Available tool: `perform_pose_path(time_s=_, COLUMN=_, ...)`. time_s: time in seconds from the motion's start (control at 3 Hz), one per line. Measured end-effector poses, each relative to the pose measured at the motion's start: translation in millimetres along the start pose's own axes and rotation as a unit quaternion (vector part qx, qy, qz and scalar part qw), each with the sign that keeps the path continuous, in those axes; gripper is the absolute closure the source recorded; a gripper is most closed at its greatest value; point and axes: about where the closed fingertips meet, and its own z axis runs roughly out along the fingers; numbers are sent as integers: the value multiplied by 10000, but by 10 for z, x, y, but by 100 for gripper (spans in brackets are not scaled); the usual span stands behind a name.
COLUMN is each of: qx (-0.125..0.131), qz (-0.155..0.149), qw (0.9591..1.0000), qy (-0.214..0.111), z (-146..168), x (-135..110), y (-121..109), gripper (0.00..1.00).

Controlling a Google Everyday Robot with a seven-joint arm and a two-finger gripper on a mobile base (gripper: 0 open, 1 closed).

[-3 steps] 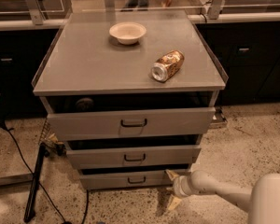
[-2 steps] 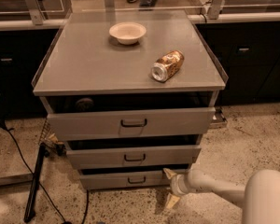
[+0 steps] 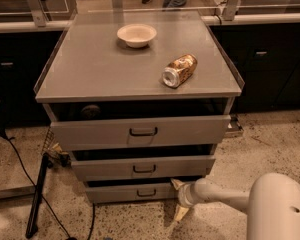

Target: Open bottom drawer

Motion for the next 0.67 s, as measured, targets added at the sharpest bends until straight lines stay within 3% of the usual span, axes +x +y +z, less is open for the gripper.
perform_pose_path(time_s=0.67, qx=-157, qz=-92, qw=9998, qy=102, z=173, x=-33, y=-40, gripper=0)
